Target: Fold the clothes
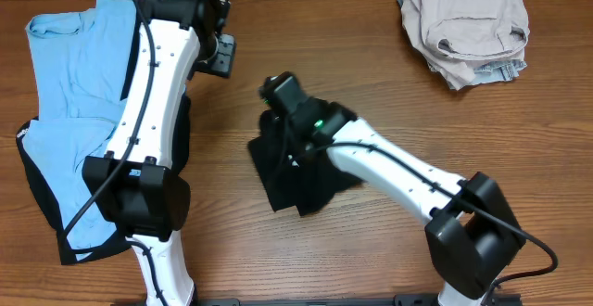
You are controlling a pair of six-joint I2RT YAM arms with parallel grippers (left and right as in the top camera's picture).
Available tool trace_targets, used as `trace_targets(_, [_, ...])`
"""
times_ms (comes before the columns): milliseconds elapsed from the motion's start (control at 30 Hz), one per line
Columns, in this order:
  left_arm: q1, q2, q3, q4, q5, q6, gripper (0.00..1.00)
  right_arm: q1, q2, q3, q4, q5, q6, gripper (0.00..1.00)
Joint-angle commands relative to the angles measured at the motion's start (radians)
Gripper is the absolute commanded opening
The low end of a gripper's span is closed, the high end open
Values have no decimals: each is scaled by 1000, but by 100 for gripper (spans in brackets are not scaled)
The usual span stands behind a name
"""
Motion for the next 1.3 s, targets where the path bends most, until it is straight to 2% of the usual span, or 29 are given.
trace_targets(0, [58, 8, 12, 18, 47, -34, 60, 64, 47, 6, 50, -24, 1, 8])
trace_targets(33, [68, 8, 12, 19, 58, -34, 60, 72, 59, 6, 57, -24, 1, 15])
trace_targets(133, [91, 8, 12, 14, 67, -34, 60, 87, 76, 7, 45, -28, -4, 60])
trace_targets(167, [97, 8, 12, 13, 67, -34, 60, 86, 76, 9, 33, -29, -7, 68])
trace_targets(267, [109, 8, 12, 11, 65, -31, 60, 77, 73, 35, -43, -31, -21, 77])
trace_targets(467, [124, 8, 12, 15, 64, -31, 61, 63, 78, 54, -227, -61, -109, 79])
trace_targets(533, [126, 8, 12, 15, 64, -30, 61, 67, 108, 54, -243, -87, -108, 74])
trace_targets(667, [127, 8, 12, 2, 64, -30, 61, 66, 148, 54, -250, -109, 24, 73])
trace_targets(767, [129, 8, 12, -12, 63, -22, 61, 66, 150, 54, -226, -154, 32, 73])
trace_targets(900, [129, 8, 12, -12, 63, -23, 61, 62, 157, 54, -226, -121, 64, 72])
trace_targets(1000, [129, 8, 12, -18, 64, -23, 61, 8, 169, 54, -237, -131, 114, 70])
trace_targets(1267, [129, 8, 12, -22, 64, -23, 61, -212, 184, 54, -282, -177, 93, 67])
